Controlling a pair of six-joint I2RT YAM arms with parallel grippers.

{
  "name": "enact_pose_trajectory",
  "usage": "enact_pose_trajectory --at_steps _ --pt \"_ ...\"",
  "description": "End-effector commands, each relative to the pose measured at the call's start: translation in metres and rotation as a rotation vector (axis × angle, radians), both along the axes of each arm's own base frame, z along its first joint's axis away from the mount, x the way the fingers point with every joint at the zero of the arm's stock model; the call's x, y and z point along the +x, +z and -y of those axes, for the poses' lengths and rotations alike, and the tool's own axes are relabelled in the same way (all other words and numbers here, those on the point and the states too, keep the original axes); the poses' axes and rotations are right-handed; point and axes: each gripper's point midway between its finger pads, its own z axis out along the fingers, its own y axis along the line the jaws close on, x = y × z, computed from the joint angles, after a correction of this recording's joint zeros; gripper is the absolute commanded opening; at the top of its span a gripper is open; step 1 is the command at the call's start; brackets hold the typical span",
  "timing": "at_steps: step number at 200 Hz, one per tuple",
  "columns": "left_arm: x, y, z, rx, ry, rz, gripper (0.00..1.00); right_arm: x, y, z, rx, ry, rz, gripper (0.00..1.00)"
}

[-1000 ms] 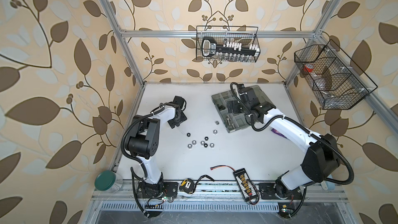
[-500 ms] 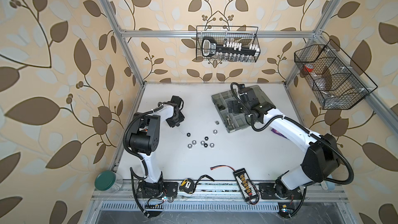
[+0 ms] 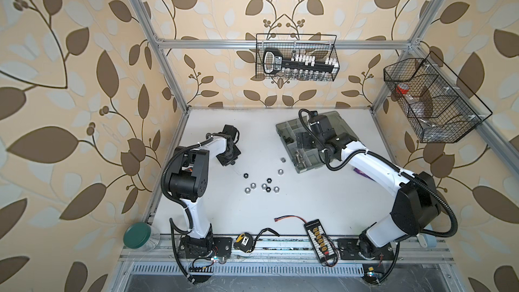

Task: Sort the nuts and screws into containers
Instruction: 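Lower the left gripper over a black bolt on the table and grasp it, then carry the black bolt with the left gripper into the corner compartment and release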

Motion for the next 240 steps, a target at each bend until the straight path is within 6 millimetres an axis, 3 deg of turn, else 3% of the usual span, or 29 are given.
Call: enact_pose_trajectory --at_steps 1,30,70,107,137,201,240 --pt "-0.001 0.0 -0.004 -0.002 0.021 -0.017 0.09 0.002 0.002 -0.002 -0.009 -0.01 -0.001 1.0" --pt "-0.001 0.004 -0.005 0.001 0.022 -0.012 0.0 0.002 0.004 -0.001 -0.012 -0.014 0.003 1.0" --pt "-0.002 0.016 0.002 -0.028 0.006 0.014 0.0 0.001 0.006 0.003 -0.019 -0.032 0.013 1.0" --pt "0.008 0.042 0.023 -0.066 -0.042 0.083 0.0 -0.003 0.007 0.009 -0.015 -0.057 0.022 1.0" --pt "0.023 0.065 0.064 -0.089 -0.133 0.137 0.0 -0.007 0.009 0.016 -0.017 -0.084 0.038 1.0" --pt "0.078 0.109 0.188 -0.172 -0.339 0.282 0.0 -0.017 0.017 0.028 -0.01 -0.119 0.077 0.99" --pt "0.106 0.123 0.232 -0.235 -0.394 0.362 0.0 -0.023 0.015 0.031 -0.007 -0.117 0.074 1.0"
